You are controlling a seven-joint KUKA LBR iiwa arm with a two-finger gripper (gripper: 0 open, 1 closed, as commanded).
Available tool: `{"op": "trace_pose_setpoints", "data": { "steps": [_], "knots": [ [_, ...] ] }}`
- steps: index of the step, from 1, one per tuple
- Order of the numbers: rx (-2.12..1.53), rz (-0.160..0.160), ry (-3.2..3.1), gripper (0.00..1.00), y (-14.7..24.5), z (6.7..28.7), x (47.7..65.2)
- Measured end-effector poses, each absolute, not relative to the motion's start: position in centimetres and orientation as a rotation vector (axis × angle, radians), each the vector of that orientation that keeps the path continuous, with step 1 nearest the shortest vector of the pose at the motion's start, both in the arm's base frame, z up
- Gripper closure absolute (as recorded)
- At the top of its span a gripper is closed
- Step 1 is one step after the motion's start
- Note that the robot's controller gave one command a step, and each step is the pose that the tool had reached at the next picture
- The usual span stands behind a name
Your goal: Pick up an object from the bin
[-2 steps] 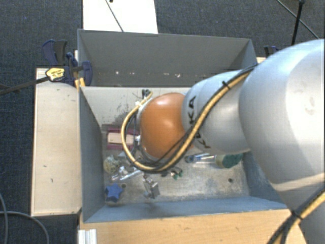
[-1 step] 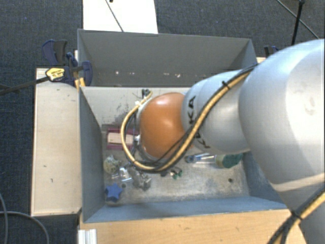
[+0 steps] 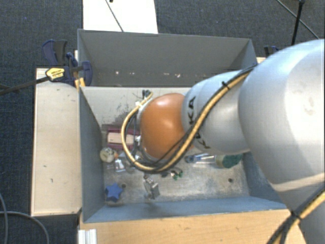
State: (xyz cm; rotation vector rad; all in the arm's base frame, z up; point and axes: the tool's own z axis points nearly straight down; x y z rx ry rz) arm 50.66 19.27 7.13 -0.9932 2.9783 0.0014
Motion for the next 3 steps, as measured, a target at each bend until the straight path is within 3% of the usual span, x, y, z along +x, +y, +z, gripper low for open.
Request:
{"op": "trace_pose_setpoints", "data": {
  "steps": [1,2,3],
  "knots": [
    [-1.426,0.004,2.793,0.0,24.5,7.7,48.1],
    [-1.417,0.002,2.798,1.0,24.4,7.8,48.2],
    [-1.407,-0.001,2.796,1.0,23.4,22.2,50.7]
  ]
}}
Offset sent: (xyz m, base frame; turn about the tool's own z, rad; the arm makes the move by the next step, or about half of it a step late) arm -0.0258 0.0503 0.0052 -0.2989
